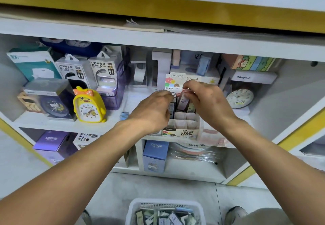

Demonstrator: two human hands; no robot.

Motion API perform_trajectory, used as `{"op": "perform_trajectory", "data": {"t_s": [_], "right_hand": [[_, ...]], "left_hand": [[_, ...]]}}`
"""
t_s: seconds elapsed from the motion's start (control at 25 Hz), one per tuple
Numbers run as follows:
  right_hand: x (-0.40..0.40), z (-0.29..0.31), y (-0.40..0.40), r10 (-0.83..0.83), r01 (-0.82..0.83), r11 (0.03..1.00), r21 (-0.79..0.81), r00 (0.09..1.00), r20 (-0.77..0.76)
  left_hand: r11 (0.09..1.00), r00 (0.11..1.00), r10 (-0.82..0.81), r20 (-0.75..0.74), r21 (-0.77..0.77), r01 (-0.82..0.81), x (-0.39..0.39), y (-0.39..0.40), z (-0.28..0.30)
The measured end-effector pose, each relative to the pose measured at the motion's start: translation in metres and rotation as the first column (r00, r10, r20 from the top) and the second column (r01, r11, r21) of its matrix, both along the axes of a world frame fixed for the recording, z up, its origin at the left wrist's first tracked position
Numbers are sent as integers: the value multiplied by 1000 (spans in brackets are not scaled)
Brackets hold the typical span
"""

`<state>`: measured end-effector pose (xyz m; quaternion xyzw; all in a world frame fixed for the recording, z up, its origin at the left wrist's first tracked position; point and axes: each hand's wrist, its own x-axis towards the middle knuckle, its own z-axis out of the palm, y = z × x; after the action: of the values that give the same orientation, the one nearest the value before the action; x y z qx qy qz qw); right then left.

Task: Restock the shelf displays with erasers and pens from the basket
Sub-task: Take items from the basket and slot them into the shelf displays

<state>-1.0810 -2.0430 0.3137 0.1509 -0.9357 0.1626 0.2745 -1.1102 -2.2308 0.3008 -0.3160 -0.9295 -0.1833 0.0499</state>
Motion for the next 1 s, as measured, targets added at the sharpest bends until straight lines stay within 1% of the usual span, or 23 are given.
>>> {"op": "perform_trajectory", "data": {"t_s": [0.08,0.16,0.28,0.36,0.48,0.6,0.68,0.76,0.8,0.84,0.88,0.96,1.0], "right_hand": [[-5,-7,-1,25,-28,999,38,998,63],[-8,-12,-3,24,-36,993,112,994,106],[-10,-16,-3,-80,52,965,258,992,100],[-8,-16,-4,-116,80,959,273,986,119],[-3,-12,-6,-147,107,964,244,977,154],[9,-3,-11,-156,137,980,144,979,134],[26,-2,-16,-118,107,991,81,982,150],[47,-10,-24,-56,53,998,19,976,210],[59,-20,-29,-37,33,999,18,961,274],[70,-33,-34,-33,14,998,54,929,368],[80,-50,-38,-39,-17,994,109,873,487],[98,-89,-45,-83,-99,972,215,710,700],[109,-112,-49,-105,-145,959,245,621,776]], "left_hand": [[1000,1000,5,15,-13,-5,0,-1,0],[1000,1000,-1,24,-19,1,0,-3,0],[1000,999,-6,49,-30,7,0,-4,2],[999,998,-10,57,-42,12,-1,-5,3],[999,997,-20,73,-41,23,1,-7,4],[1000,998,-5,55,30,3,8,-14,7],[997,999,16,46,79,-19,19,-19,5],[996,998,-6,65,93,0,38,-23,-4],[997,995,-31,93,70,25,49,-24,-13],[998,989,-56,137,22,53,59,-25,-26],[995,978,-69,198,-51,81,70,-26,-40],[966,942,-69,329,-213,145,84,-29,-74],[938,917,-66,394,-289,191,91,-32,-95]]}}
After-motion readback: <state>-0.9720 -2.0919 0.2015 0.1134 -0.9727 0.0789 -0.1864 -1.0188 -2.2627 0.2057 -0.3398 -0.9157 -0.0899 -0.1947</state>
